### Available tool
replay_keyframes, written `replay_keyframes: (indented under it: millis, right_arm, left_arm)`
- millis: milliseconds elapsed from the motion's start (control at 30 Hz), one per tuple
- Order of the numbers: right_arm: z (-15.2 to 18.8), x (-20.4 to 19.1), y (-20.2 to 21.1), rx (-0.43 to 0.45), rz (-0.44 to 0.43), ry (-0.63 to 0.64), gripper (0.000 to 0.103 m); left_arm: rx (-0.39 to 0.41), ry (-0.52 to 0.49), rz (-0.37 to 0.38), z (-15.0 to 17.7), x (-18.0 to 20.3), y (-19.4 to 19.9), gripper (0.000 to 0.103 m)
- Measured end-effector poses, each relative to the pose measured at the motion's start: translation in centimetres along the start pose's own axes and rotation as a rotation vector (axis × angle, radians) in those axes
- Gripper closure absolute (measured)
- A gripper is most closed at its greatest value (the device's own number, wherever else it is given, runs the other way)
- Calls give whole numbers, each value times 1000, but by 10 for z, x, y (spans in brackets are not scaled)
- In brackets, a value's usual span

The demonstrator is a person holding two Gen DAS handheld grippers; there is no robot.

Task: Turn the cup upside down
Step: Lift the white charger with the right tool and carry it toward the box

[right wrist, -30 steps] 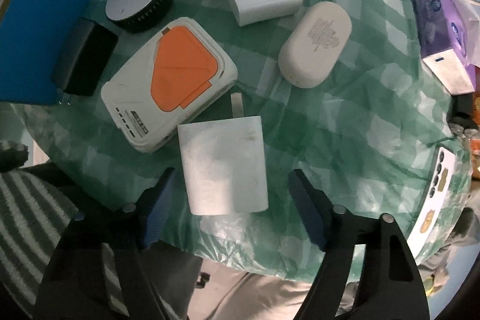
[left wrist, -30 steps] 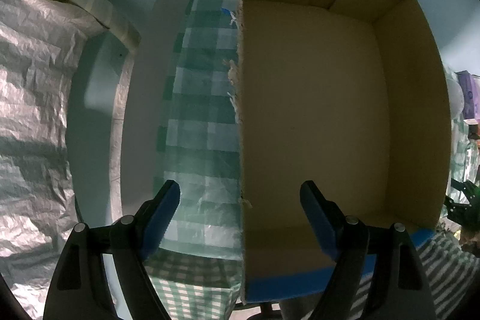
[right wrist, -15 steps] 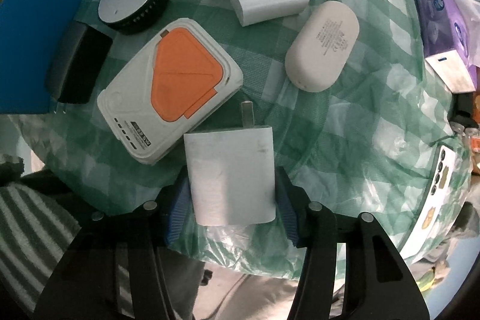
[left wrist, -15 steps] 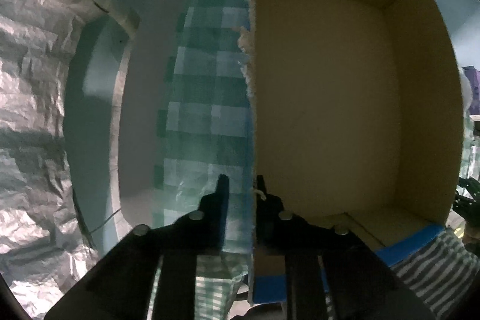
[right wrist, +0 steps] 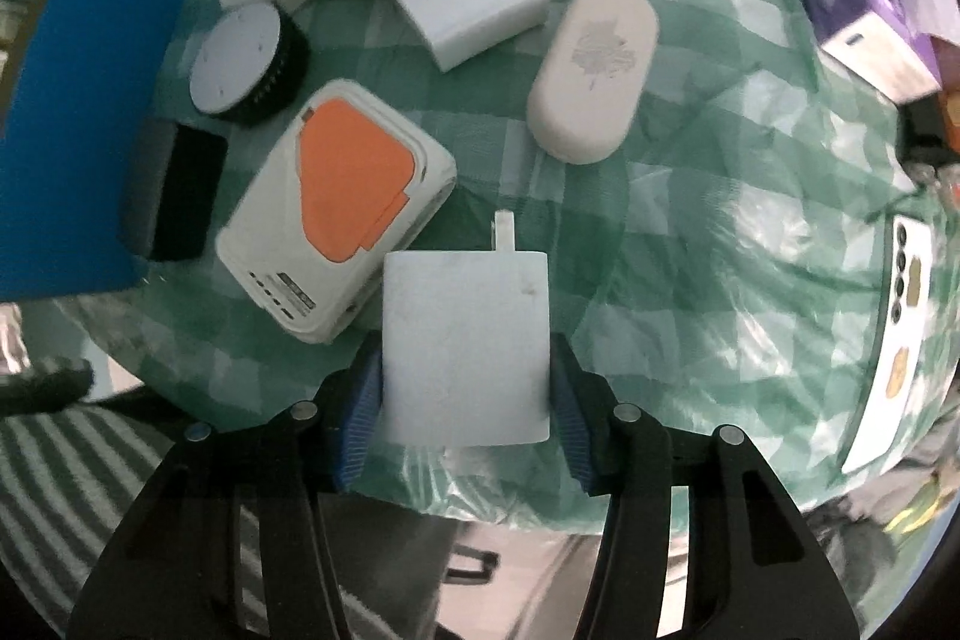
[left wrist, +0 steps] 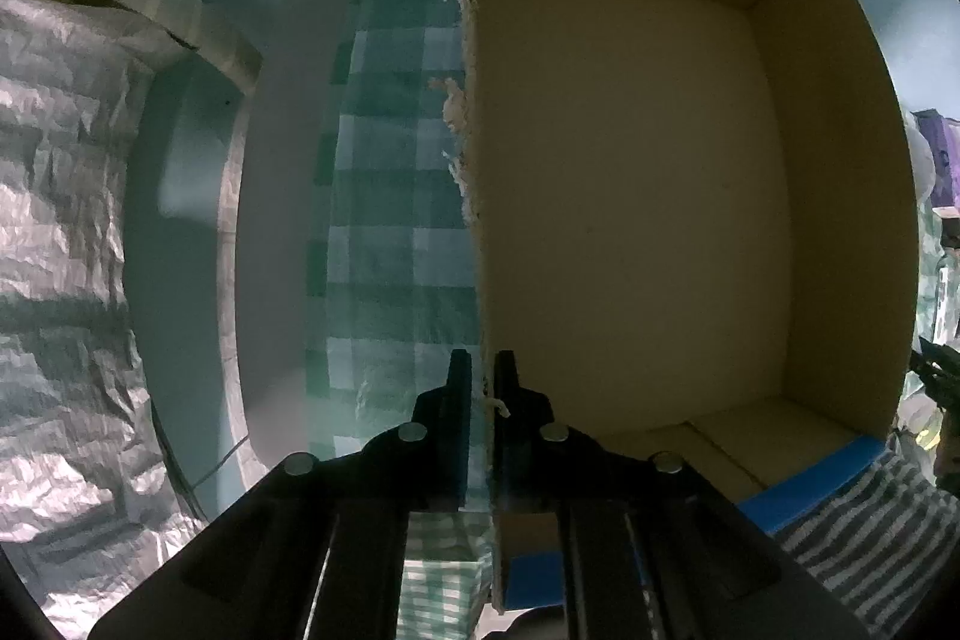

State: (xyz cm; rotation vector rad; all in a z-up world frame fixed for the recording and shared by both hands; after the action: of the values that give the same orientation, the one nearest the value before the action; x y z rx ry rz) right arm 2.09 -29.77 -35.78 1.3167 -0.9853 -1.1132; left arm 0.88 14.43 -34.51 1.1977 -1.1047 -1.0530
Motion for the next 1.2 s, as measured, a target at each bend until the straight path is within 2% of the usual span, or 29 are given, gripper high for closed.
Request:
replay_keyframes:
  millis: [233, 567, 867, 1200]
  right_arm:
    - [-7, 1, 16, 26, 6, -14, 52]
    - [2, -9, -16, -46, 62, 5, 51]
    - [-15, -24, -24, -67, 114, 7, 51]
    - [-12, -43, 9, 4, 52, -45, 52]
  left_arm:
    - [-1, -8, 17, -1, 2, 2, 98]
    - [-8, -24, 30, -2, -1, 1, 98]
    - [1, -39, 31, 0, 2, 2, 98]
    - [7, -40, 37, 0, 2, 4, 98]
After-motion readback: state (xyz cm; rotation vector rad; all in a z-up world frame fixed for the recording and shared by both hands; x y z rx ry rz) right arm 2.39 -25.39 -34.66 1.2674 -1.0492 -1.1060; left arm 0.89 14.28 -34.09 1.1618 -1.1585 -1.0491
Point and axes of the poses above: each gripper's, at about its wrist camera, not at the fingertips, and y roughly against the way its jaws point, x to its right, z to its underside, the point moved 10 cm from there along -y, roughly the way its jaws point, and after that the axes turned 4 degrees about z, right-handed, at the moved point
